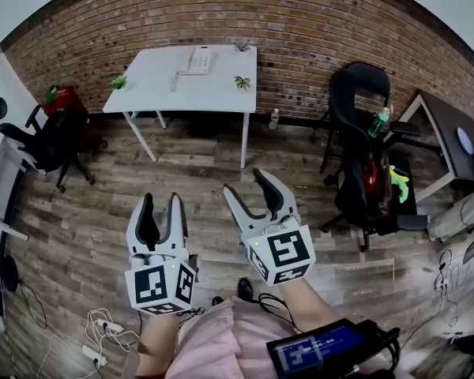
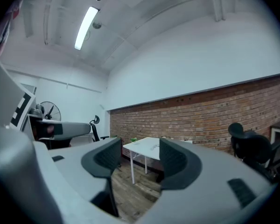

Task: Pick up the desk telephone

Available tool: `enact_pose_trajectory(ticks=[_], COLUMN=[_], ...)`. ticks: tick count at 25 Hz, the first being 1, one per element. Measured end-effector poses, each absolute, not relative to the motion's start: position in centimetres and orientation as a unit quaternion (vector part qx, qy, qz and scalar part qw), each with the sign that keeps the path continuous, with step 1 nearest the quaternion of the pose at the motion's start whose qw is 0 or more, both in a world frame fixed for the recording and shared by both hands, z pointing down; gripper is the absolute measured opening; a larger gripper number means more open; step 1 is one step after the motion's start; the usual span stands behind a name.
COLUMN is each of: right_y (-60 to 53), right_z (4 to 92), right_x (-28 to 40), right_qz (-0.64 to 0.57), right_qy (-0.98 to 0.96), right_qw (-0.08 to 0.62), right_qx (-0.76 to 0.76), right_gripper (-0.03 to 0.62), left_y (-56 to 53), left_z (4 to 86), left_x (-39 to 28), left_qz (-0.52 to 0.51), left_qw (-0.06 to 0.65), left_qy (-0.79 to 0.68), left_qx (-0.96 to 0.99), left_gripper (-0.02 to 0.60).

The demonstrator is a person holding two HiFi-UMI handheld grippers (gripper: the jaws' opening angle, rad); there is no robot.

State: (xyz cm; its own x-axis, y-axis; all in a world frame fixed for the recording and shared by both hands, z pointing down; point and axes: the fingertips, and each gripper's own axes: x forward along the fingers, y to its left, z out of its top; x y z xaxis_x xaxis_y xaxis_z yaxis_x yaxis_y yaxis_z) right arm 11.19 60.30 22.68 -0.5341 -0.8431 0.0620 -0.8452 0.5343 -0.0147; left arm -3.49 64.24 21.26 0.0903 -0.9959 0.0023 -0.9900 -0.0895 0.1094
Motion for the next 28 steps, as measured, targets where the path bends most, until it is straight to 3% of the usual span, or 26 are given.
enact_pose_trajectory(ticks=[1,2,16,28], right_y=[59.9,59.5,54.5,41.8], right_z=[22.7,22.7,25.1,30.1], right_x=[11.4,11.6,12.7,7.8], right_qz=[0.023,0.023,0.01,0.044], right_qy=[-0.877,-0.878,-0.885,-0.876], right_qw=[0.024,0.026,0.071,0.104], right_qx=[0.479,0.477,0.459,0.47], right_gripper=[0.261,0.261,0.244,0.244], left_y=[64.0,63.7,59.1,45.4], left_z=[21.3,21.2,22.9,27.1], left_x=[-3.2,-2.9,-1.6,-7.8], left_qz=[-0.039,-0.041,-0.039,-0.003], left_qw=[0.044,0.044,0.051,0.077], left_qy=[-0.671,-0.67,-0.689,-0.688], left_qx=[0.739,0.74,0.722,0.722], left_gripper=[0.258,0.273,0.267,0.265])
